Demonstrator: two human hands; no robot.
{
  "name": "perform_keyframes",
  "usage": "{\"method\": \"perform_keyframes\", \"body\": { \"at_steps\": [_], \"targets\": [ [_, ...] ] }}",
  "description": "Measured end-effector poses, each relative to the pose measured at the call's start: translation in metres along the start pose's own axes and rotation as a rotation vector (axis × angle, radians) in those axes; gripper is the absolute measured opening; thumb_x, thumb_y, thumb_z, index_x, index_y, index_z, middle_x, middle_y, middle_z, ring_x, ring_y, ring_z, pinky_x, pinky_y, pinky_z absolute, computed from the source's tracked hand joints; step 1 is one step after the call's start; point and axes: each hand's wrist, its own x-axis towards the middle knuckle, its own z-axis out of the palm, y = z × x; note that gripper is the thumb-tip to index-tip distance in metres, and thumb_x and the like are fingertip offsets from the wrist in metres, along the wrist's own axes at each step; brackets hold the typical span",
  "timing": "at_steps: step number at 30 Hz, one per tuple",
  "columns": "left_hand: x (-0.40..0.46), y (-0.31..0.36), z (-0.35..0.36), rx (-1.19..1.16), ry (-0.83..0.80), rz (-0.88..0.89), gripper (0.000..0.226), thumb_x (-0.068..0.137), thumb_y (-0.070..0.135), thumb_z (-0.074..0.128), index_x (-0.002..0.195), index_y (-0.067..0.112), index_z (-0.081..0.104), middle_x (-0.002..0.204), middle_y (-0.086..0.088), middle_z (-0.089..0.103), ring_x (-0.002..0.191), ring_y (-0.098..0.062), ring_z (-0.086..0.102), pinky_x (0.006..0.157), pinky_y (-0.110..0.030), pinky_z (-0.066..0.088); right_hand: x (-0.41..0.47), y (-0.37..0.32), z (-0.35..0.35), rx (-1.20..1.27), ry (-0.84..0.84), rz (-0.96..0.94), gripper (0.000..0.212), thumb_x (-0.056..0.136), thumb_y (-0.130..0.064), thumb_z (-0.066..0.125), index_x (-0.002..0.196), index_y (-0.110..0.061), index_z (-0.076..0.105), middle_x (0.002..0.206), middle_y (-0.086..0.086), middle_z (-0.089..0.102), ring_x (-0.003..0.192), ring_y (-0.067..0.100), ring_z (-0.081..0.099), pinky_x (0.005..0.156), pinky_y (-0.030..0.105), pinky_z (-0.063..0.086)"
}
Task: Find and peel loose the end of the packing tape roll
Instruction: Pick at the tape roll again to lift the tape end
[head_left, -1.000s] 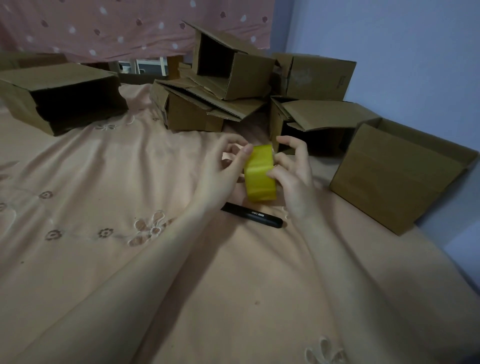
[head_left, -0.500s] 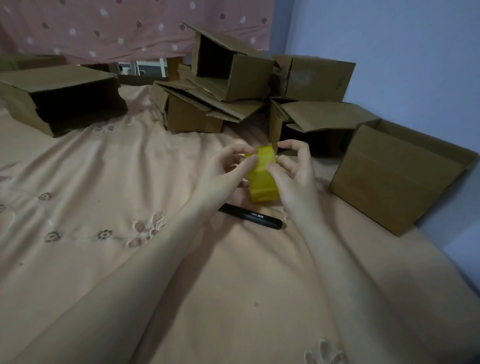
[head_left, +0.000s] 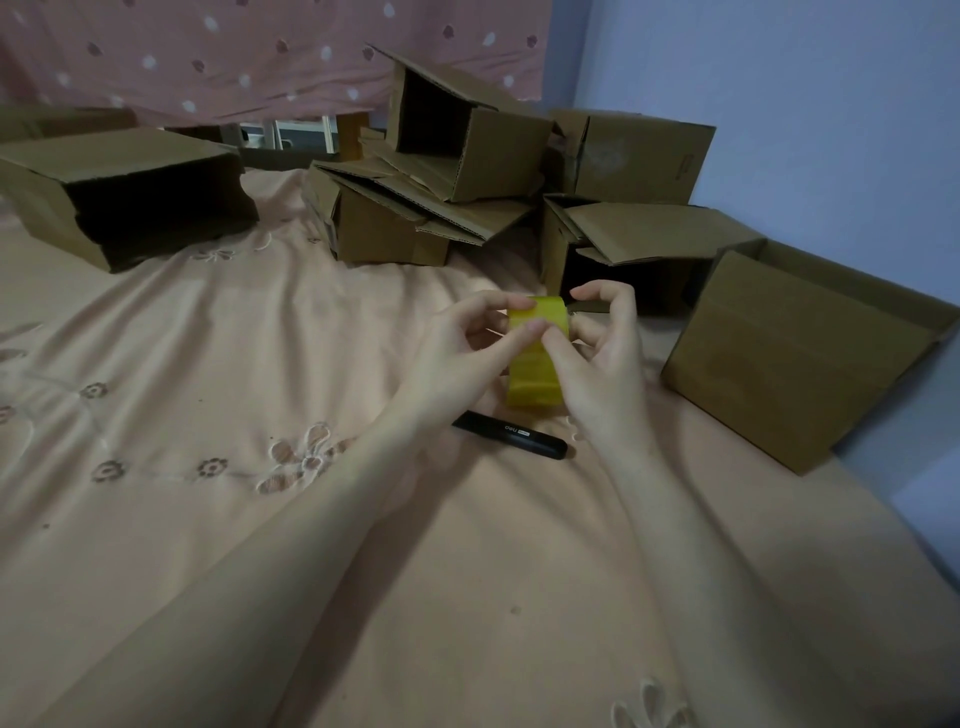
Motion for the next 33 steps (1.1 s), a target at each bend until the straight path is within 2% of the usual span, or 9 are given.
{"method": "perform_keyframes", "body": {
  "at_steps": [4, 8, 11, 17, 20, 23, 25, 29, 33],
  "targets": [
    [0.001, 0.003, 0.000, -0.053, -0.002, -0.046, 0.015, 0.089, 0.010, 0.064, 0.097, 0.024, 0.066, 0.083, -0.013, 0.057, 0.080, -0.019, 0.058, 0.078, -0.042, 0.054, 0.001, 0.002, 0.000, -0.032, 0.001, -0.016, 0.025, 0.082, -0.025, 0.056, 0.101, -0.026, 0.041, 0.077, 0.008, 0.070, 0.073, 0.033, 0.065, 0.065, 0.050, 0.055],
    [0.002, 0.003, -0.001, -0.064, -0.010, -0.062, 0.016, 0.091, 0.012, 0.062, 0.096, 0.026, 0.067, 0.085, -0.015, 0.059, 0.078, -0.013, 0.059, 0.069, -0.027, 0.055, 0.001, 0.001, -0.002, 0.004, -0.016, 0.006, 0.021, 0.087, -0.019, 0.054, 0.103, -0.024, 0.042, 0.078, 0.007, 0.069, 0.077, 0.034, 0.064, 0.068, 0.048, 0.053],
    [0.001, 0.004, -0.002, -0.107, -0.018, -0.089, 0.016, 0.093, 0.010, 0.059, 0.101, 0.022, 0.068, 0.082, -0.010, 0.060, 0.073, -0.004, 0.060, 0.065, -0.019, 0.055, 0.001, -0.001, -0.003, 0.027, -0.019, 0.025, 0.019, 0.088, -0.017, 0.054, 0.102, -0.025, 0.045, 0.081, 0.011, 0.068, 0.084, 0.037, 0.062, 0.074, 0.053, 0.052],
    [0.001, 0.007, -0.008, -0.124, -0.051, -0.120, 0.021, 0.096, 0.010, 0.052, 0.102, 0.022, 0.068, 0.073, 0.009, 0.064, 0.065, 0.001, 0.061, 0.069, -0.021, 0.057, 0.002, -0.001, -0.004, 0.006, -0.018, 0.008, 0.016, 0.088, -0.019, 0.050, 0.098, -0.032, 0.048, 0.088, 0.011, 0.066, 0.086, 0.033, 0.061, 0.078, 0.051, 0.050],
    [0.000, 0.007, -0.008, -0.133, -0.048, -0.113, 0.021, 0.098, 0.010, 0.050, 0.103, 0.019, 0.069, 0.068, 0.012, 0.063, 0.062, 0.001, 0.061, 0.071, -0.025, 0.059, 0.002, 0.002, -0.004, 0.010, -0.010, 0.007, 0.015, 0.093, -0.016, 0.049, 0.102, -0.028, 0.047, 0.090, 0.009, 0.066, 0.085, 0.024, 0.062, 0.075, 0.042, 0.051],
    [-0.001, 0.005, -0.008, -0.121, -0.032, -0.099, 0.022, 0.099, 0.011, 0.048, 0.109, 0.015, 0.066, 0.077, 0.007, 0.062, 0.066, 0.002, 0.061, 0.072, -0.025, 0.058, 0.004, 0.001, -0.003, 0.001, 0.001, 0.049, 0.008, 0.099, -0.024, 0.044, 0.106, -0.022, 0.046, 0.088, -0.006, 0.058, 0.077, 0.003, 0.057, 0.064, 0.015, 0.047],
    [0.000, 0.001, -0.010, -0.113, -0.004, -0.091, 0.022, 0.100, 0.012, 0.046, 0.111, 0.014, 0.065, 0.086, 0.004, 0.062, 0.070, 0.002, 0.062, 0.070, -0.022, 0.058, 0.005, 0.001, -0.002, 0.027, -0.023, 0.127, 0.015, 0.100, -0.032, 0.039, 0.105, -0.020, 0.046, 0.089, -0.008, 0.054, 0.079, 0.002, 0.053, 0.061, 0.009, 0.043],
    [0.003, -0.004, -0.014, -0.246, 0.067, -0.105, 0.022, 0.100, 0.007, 0.042, 0.109, 0.011, 0.062, 0.091, 0.000, 0.063, 0.070, 0.002, 0.064, 0.063, -0.015, 0.052, 0.002, -0.001, -0.001, 0.052, -0.159, 0.161, 0.021, 0.094, -0.036, 0.051, 0.099, -0.016, 0.053, 0.095, 0.000, 0.061, 0.085, 0.008, 0.058, 0.065, 0.016, 0.047],
    [0.005, -0.007, -0.018, -0.364, 0.082, -0.145, 0.027, 0.100, 0.006, 0.040, 0.099, 0.019, 0.063, 0.078, 0.006, 0.066, 0.065, 0.001, 0.065, 0.062, -0.015, 0.052, 0.000, 0.002, 0.002, -0.206, -0.188, -0.050, 0.019, 0.074, -0.029, 0.069, 0.086, -0.021, 0.056, 0.081, -0.011, 0.060, 0.079, 0.007, 0.058, 0.069, 0.024, 0.049]
  ]
}}
